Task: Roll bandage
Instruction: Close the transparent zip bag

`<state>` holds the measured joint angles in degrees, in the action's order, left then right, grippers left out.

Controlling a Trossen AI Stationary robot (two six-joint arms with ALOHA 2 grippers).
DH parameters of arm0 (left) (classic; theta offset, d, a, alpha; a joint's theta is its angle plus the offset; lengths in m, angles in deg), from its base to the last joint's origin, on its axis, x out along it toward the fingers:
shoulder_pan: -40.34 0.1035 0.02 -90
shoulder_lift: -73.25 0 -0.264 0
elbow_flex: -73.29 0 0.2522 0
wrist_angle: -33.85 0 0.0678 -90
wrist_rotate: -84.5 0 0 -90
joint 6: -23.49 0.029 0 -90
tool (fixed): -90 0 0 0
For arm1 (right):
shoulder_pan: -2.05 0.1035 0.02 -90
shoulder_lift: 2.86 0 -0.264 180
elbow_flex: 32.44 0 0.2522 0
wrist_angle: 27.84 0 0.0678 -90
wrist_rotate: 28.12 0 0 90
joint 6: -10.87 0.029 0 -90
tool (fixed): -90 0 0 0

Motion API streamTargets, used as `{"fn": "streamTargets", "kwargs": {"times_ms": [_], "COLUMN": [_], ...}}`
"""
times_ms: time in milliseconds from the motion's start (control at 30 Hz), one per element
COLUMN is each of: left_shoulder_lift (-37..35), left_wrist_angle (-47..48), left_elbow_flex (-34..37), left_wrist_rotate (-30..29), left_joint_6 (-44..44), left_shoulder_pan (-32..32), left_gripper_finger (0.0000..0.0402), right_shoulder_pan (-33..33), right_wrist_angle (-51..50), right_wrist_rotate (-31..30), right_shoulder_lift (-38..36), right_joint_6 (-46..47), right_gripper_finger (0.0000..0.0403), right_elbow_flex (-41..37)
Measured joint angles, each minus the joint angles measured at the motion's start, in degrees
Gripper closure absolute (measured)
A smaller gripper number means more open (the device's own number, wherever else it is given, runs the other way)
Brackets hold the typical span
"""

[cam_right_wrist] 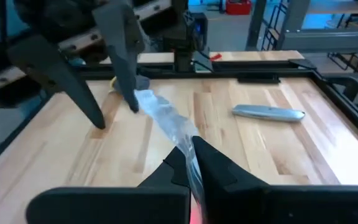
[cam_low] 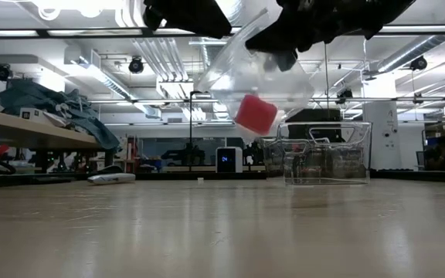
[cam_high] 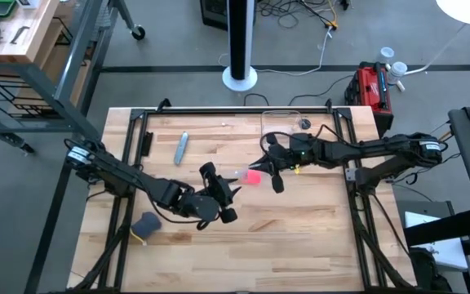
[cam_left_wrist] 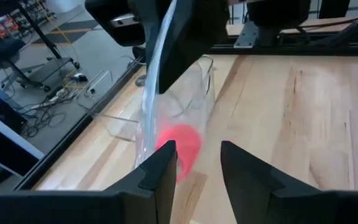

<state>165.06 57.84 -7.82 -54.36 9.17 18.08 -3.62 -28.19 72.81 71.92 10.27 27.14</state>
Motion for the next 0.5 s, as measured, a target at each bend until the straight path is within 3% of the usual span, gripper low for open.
{"fn": "streamTargets", "kwargs": {"times_ms": [267, 500], "left_shoulder_lift": [0.0, 0.0], "left_wrist_angle": [0.2, -0.1], "left_elbow_flex": [0.8, 1.4], "left_wrist_rotate": [-4.3, -4.6], "left_joint_6": [0.2, 0.1], "left_shoulder_pan": [0.2, 0.2], "left_gripper_finger": [0.0274, 0.0278], "right_shoulder_pan": [0.0, 0.0], "right_wrist_angle": [0.4, 0.6], "right_wrist_rotate": [3.0, 3.1], "right_shoulder_lift": [0.0, 0.0], "right_joint_6": [0.1, 0.7], "right_gripper_finger": [0.0403, 0.0403], "right_elbow_flex": [0.2, 0.4]}}
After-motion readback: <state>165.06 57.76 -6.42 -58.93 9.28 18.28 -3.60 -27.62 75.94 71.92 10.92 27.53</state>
